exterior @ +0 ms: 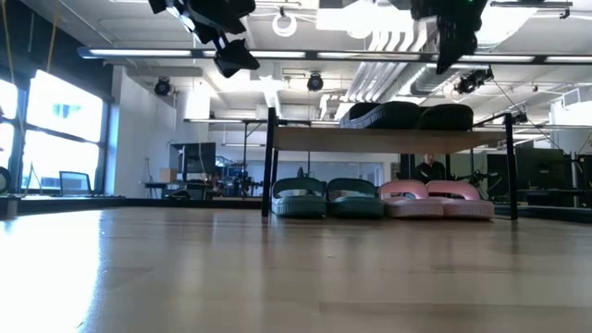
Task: Pick and place slides into the shelf
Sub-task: Adjust the right black slide
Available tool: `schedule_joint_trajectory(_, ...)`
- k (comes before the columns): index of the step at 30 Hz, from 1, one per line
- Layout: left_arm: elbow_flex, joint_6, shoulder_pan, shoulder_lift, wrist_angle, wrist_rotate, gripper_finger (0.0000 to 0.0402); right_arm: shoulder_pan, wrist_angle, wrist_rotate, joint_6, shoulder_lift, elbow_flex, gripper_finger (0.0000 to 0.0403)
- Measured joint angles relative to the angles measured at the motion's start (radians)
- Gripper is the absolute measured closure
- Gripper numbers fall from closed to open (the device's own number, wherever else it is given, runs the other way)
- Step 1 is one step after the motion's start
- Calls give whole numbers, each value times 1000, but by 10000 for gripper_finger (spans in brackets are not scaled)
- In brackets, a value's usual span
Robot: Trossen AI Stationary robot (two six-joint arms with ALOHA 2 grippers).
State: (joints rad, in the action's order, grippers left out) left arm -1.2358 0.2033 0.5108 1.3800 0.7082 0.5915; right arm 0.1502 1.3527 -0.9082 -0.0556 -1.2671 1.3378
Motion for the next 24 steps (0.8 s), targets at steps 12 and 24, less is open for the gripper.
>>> schedule_joint_trajectory(12,0,13,-50,0,17,-86,94,85,-296,-41,361,13,-194,241)
schedule_joint_trajectory(24,66,32,-74,0,18,-107,94,160,-332,106,379,12,-196,241)
